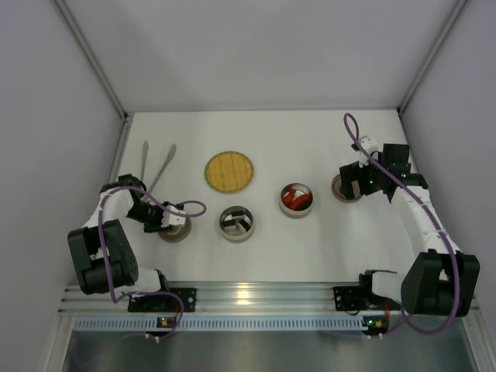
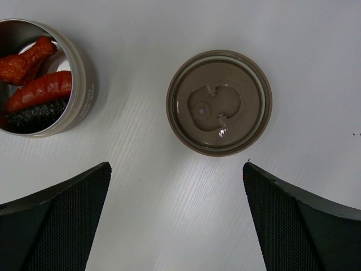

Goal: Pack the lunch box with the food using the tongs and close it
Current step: Adjust the box lid at the center of the board.

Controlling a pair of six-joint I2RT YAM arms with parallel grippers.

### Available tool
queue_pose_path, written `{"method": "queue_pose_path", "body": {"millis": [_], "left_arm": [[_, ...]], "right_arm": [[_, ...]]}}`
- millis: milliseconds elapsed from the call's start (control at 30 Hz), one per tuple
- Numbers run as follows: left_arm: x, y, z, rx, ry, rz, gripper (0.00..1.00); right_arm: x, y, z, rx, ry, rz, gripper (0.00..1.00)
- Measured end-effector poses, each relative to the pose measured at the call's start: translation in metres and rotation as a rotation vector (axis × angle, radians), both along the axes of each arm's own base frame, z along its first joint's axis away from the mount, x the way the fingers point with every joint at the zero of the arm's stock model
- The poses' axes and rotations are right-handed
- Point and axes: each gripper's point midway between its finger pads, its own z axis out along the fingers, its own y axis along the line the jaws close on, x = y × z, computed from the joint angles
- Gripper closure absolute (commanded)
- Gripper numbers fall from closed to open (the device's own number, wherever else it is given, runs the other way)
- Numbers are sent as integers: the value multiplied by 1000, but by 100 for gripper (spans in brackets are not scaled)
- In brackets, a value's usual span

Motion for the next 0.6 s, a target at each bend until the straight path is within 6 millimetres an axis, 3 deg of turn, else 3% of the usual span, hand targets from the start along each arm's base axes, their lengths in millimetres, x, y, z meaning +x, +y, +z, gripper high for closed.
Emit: {"method": "queue_pose_path", "body": {"millis": [67,100,233,333,600], "left_arm": [[4,0,5,-4,-7,1,85],[5,0,6,-7,-11,3,88],[9,-3,14,-15,-60,13,58],[13,-4,21,-20,-91,42,56],[18,3,14,-1,-61,128,52]], "right_arm": [[0,0,0,0,0,0,0],[0,0,0,0,0,0,1],[0,0,0,0,0,0,1],[0,0,0,1,0,0,1],[0,1,0,1,0,2,1]]}}
